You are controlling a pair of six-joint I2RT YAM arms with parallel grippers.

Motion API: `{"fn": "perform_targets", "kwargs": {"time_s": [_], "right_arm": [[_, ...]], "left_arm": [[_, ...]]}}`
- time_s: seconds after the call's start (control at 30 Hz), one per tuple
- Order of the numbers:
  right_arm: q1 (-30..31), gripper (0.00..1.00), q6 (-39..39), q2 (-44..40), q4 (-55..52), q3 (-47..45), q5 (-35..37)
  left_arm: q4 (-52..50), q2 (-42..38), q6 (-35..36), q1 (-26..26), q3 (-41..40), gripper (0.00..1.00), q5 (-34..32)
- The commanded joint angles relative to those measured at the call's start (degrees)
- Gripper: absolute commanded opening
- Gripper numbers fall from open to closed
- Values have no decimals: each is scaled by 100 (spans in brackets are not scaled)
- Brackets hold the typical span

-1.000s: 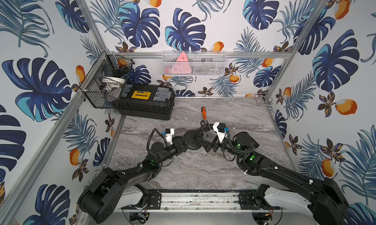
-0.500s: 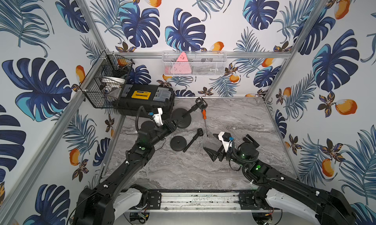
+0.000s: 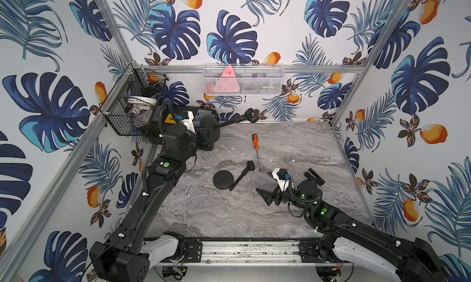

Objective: Assemble a microphone stand
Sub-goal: Place the microphone stand at the center of the board.

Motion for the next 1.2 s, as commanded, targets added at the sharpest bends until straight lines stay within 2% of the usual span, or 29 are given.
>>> {"fn": "perform_targets", "kwargs": {"time_s": [0.0, 0.1, 0.3, 0.47, 0.6, 0.67, 0.83, 1.03, 1.17], "right_arm": [[-14, 97, 195, 72, 11, 83, 128], [-41, 97, 302, 118, 87, 129, 145], [-210, 93, 922, 84, -143, 399, 369], [-329, 92, 976, 127, -813, 819, 349], [-496, 89, 954, 4, -606, 634, 208], [-668, 90, 1123, -78, -788, 634, 125], [-1075, 99, 1548, -211, -1589, 799, 72], [-1586, 99, 2050, -593, -2287, 776, 594], [-2186, 99, 2411, -532, -2639, 904, 603]], "left_arm": [[13, -9, 235, 11, 128, 0, -137], [157, 58, 42, 22, 45, 0, 89], [944, 188, -854, 41, -582, 0, 1099], [1800, 105, -1700, 37, -1417, 0, 1737], [2543, 69, -2268, -22, -2069, 0, 2139], [2755, 46, -2369, -165, -2345, 0, 2171], [3275, 150, -2516, -663, -2856, 0, 2162], [3756, 458, -2485, -1234, -3255, 0, 1983], [3986, 624, -2494, -1397, -3413, 0, 1933]]}}
